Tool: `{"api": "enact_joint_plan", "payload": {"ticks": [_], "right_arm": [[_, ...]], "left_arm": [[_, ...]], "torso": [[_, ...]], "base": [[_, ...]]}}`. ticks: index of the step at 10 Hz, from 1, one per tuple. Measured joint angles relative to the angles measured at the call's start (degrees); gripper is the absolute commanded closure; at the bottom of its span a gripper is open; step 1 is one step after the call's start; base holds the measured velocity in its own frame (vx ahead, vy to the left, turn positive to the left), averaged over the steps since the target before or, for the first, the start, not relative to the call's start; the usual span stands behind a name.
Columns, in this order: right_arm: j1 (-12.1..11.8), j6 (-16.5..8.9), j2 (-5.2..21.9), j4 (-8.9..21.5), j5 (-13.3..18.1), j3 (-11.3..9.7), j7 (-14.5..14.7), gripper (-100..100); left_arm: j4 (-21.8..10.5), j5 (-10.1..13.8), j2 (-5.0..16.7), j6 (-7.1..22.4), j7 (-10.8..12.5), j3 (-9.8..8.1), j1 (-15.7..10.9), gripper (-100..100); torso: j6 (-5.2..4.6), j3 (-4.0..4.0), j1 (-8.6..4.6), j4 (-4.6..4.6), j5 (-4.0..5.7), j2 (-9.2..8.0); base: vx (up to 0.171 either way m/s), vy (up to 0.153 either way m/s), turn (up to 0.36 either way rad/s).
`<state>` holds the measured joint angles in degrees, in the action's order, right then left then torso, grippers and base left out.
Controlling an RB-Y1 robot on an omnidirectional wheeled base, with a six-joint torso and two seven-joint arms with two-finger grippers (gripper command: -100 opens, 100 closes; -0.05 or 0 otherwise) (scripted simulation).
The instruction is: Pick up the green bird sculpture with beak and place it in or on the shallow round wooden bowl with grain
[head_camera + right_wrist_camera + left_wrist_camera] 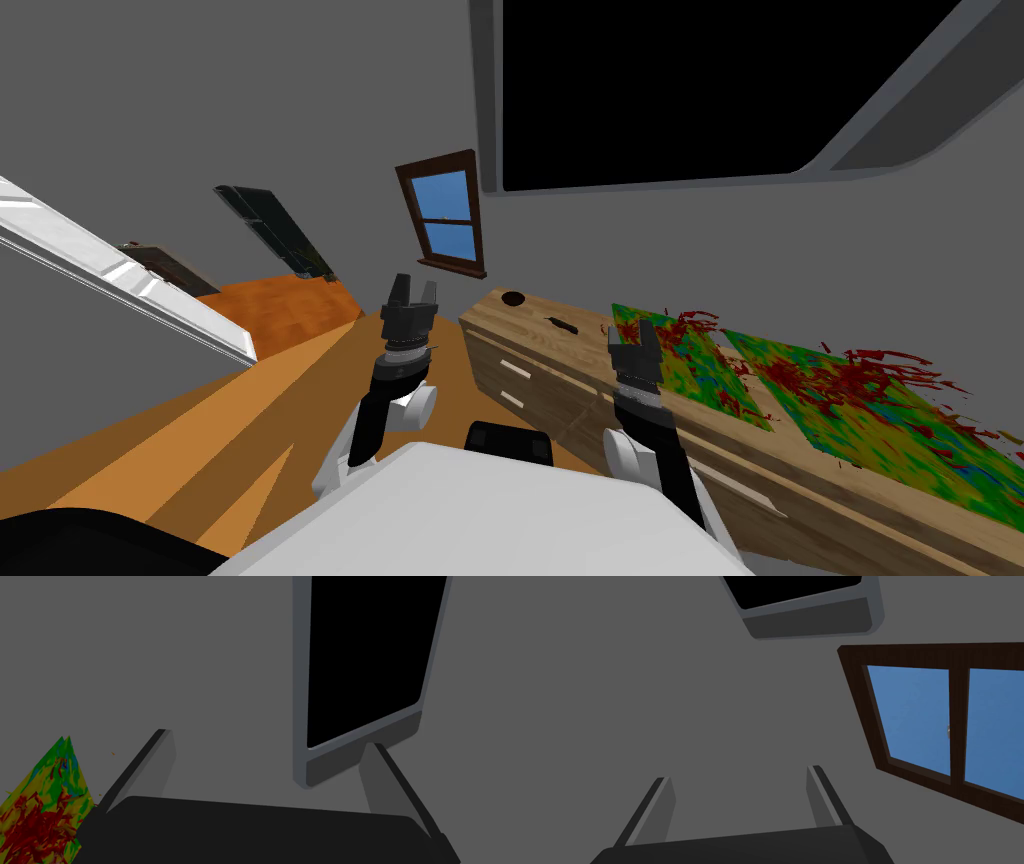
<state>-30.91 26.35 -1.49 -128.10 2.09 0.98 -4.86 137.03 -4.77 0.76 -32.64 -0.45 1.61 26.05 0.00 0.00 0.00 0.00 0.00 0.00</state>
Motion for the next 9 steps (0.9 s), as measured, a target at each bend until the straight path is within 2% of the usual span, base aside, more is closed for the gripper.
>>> {"api": "enact_joint_plan", "payload": {"ticks": [4, 9], "right_arm": [[0.7, 0.0, 5.0, 1.2, 1.0, 0.8, 0.7, -100], [2.1, 0.2, 13.9, 4.6, 3.7, 2.7, 2.5, -100]], "left_arm": [[0.0, 0.0, 0.0, 0.0, 0.0, 0.00, 0.0, 0], [0.0, 0.0, 0.0, 0.0, 0.0, 0.00, 0.0, 0]], "torso": [[0.01, 0.11, 0.08, -0.04, -0.02, -0.19], [0.01, 0.08, 0.14, -0.03, -0.03, -0.14]], "base": [[-0.047, 0.028, 0.041], [-0.035, 0.039, 0.066]]}}
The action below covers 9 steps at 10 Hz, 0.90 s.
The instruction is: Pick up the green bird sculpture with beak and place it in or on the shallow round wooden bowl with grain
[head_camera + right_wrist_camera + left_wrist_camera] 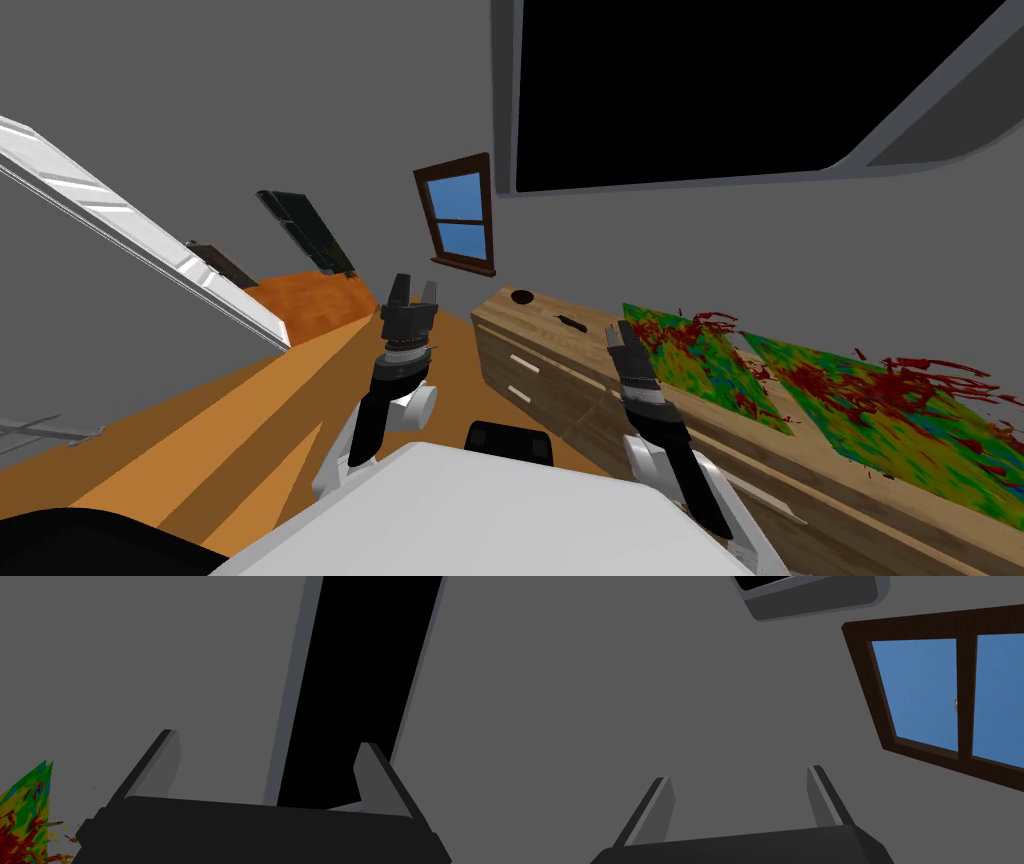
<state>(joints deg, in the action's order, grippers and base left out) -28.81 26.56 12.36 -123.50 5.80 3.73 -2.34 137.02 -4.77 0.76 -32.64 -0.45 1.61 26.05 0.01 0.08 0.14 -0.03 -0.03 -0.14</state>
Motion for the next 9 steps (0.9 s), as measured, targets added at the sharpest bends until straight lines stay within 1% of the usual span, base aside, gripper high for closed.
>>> {"api": "enact_joint_plan", "payload": {"ticks": [1, 2, 4, 6, 9], "right_arm": [[0.1, 0.0, 1.1, 0.4, 0.4, 0.0, 0.3, -100], [0.6, -0.1, 2.8, 1.1, 0.9, 0.3, 0.7, -100], [1.2, 0.1, 6.4, 3.4, 2.5, 1.1, 1.8, -100], [1.5, -0.2, 9.3, 4.5, 3.6, 1.5, 2.7, -100], [2.1, -0.4, 13.8, 7.1, 5.6, 2.1, 4.2, -100]], "left_arm": [[0.0, 0.0, 0.0, 0.0, 0.0, 0.00, 0.0, 0], [0.0, 0.0, 0.0, 0.0, 0.0, 0.00, 0.0, 0], [0.0, 0.0, 0.0, 0.0, 0.0, 0.00, 0.0, 0], [0.0, 0.0, 0.0, 0.0, 0.0, 0.00, 0.0, 0], [0.0, 0.0, 0.0, 0.0, 0.0, 0.00, 0.0, 0]], "torso": [[-0.01, -0.03, -0.04, 0.01, 0.01, 0.05], [0.00, -0.04, -0.05, 0.02, 0.01, 0.07], [0.01, -0.06, 0.02, 0.02, 0.00, 0.10], [0.00, -0.07, -0.03, 0.03, 0.00, 0.11], [0.00, -0.08, -0.01, 0.03, 0.00, 0.14]], "base": [[-0.017, 0.030, 0.057], [-0.027, 0.047, 0.094], [-0.007, 0.045, 0.078], [-0.009, 0.047, 0.090], [0.000, 0.037, 0.053]]}}
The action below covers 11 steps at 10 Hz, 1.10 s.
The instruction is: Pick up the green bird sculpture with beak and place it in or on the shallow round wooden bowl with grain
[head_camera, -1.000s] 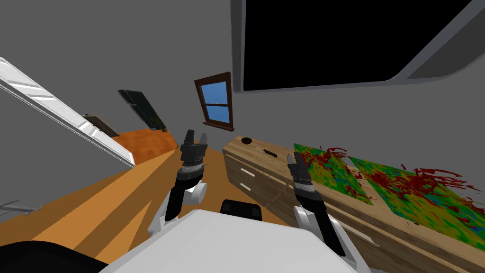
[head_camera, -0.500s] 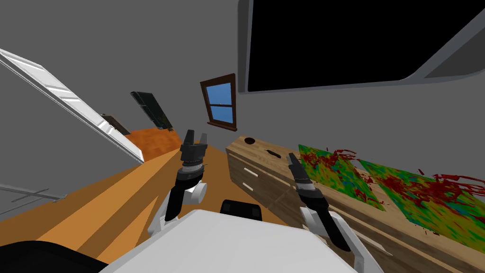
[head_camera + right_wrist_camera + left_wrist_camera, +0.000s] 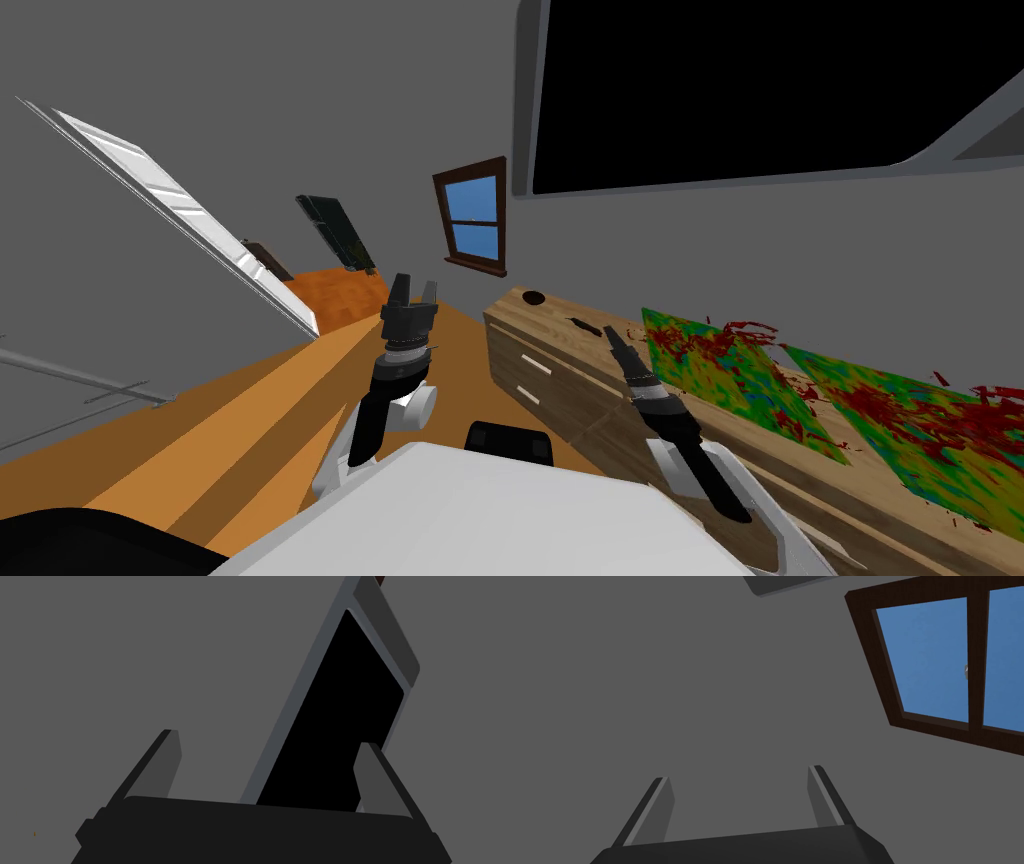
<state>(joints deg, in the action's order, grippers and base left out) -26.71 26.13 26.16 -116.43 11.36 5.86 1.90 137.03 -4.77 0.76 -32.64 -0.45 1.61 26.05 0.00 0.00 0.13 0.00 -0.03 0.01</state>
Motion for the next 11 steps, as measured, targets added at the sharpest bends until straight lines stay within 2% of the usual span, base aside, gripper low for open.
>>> {"api": "enact_joint_plan", "payload": {"ticks": [1, 3, 11], "right_arm": [[0.2, -0.1, 1.1, 0.6, 0.3, 0.2, 0.2, -100], [1.2, -0.2, 4.5, 3.8, 2.0, 0.5, 1.5, -100], [1.7, -1.7, 16.6, 12.3, 7.6, 1.4, 5.8, -100]], "left_arm": [[0.0, 0.0, 0.0, 0.0, 0.0, 0.00, 0.0, 0], [0.0, 0.0, 0.0, 0.0, 0.0, 0.00, 0.0, 0], [0.0, 0.0, 0.0, 0.0, 0.0, 0.00, 0.0, 0]], "torso": [[-0.02, 0.00, -0.03, 0.00, 0.01, 0.00], [0.01, -0.03, 0.07, 0.01, -0.01, 0.05], [0.01, -0.07, 0.11, 0.03, -0.02, 0.13]], "base": [[0.005, 0.040, 0.095], [0.011, 0.059, 0.088], [0.025, 0.055, 0.084]]}}
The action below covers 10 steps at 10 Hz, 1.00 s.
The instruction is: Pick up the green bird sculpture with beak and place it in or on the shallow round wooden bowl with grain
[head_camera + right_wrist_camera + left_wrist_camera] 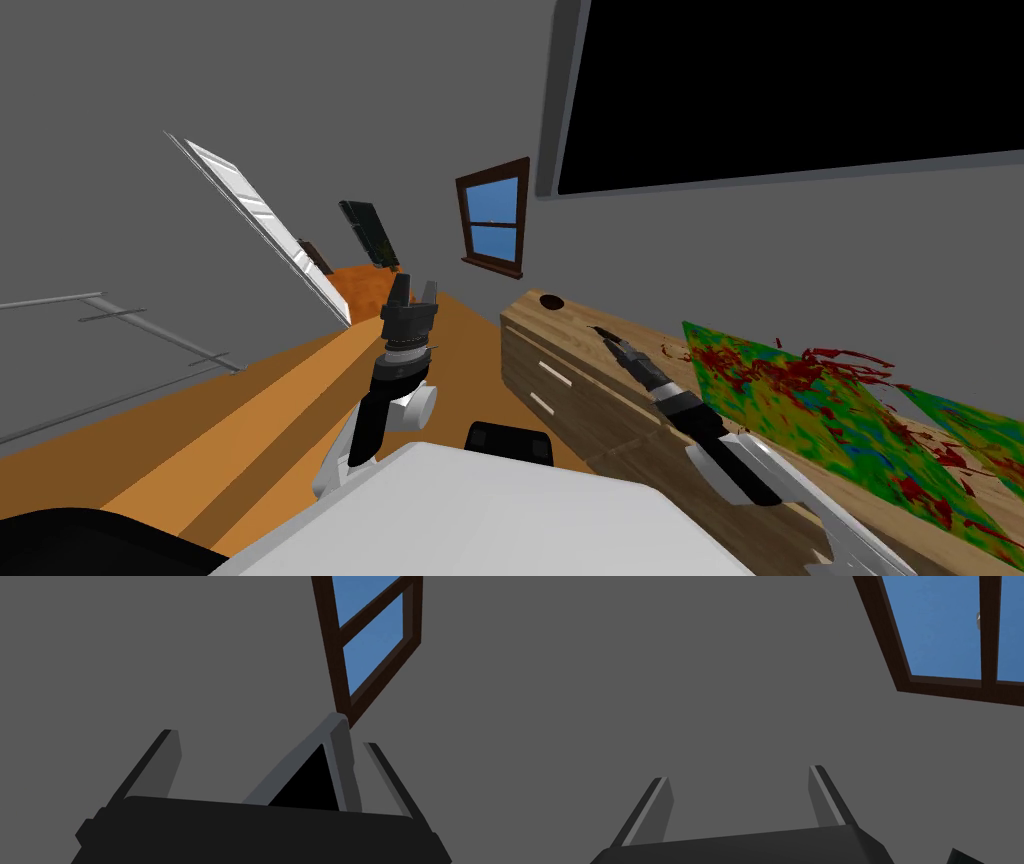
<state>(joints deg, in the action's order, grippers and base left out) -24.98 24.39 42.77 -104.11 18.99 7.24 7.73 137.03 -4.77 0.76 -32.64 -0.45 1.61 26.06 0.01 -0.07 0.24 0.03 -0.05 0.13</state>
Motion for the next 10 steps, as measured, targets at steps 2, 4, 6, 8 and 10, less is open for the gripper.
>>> {"api": "enact_joint_plan", "payload": {"ticks": [2, 4, 6, 8, 10], "right_arm": [[0.4, -1.0, 3.1, 2.3, 1.3, -0.1, 0.9, -100], [0.5, -1.0, 5.2, 4.9, 2.6, -0.3, 2.1, -100], [0.6, -1.5, 8.0, 7.8, 4.2, -0.4, 3.5, -100], [2.1, -2.8, 11.4, 11.8, 6.1, -1.6, 4.6, -100], [1.0, -2.5, 13.9, 14.7, 7.2, -1.0, 6.0, -100]], "left_arm": [[0.0, 0.0, 0.0, 0.0, 0.0, 0.00, 0.0, 0], [0.0, 0.0, 0.0, 0.0, 0.0, 0.00, 0.0, 0], [0.0, 0.0, 0.0, 0.0, 0.0, 0.00, 0.0, 0], [0.0, 0.0, 0.0, 0.0, 0.0, 0.00, 0.0, 0], [0.0, 0.0, 0.0, 0.0, 0.0, 0.00, 0.0, 0]], "torso": [[-0.02, -0.01, -0.04, 0.00, 0.00, 0.02], [-0.01, -0.01, -0.06, 0.00, 0.01, 0.01], [-0.03, -0.01, -0.05, 0.01, 0.00, 0.02], [-0.01, -0.06, -0.01, 0.02, 0.00, 0.10], [-0.03, -0.04, -0.02, 0.02, 0.00, 0.06]], "base": [[0.038, 0.051, 0.058], [0.043, 0.067, 0.120], [0.043, 0.048, 0.068], [0.060, 0.063, 0.088], [0.065, 0.063, 0.110]]}}
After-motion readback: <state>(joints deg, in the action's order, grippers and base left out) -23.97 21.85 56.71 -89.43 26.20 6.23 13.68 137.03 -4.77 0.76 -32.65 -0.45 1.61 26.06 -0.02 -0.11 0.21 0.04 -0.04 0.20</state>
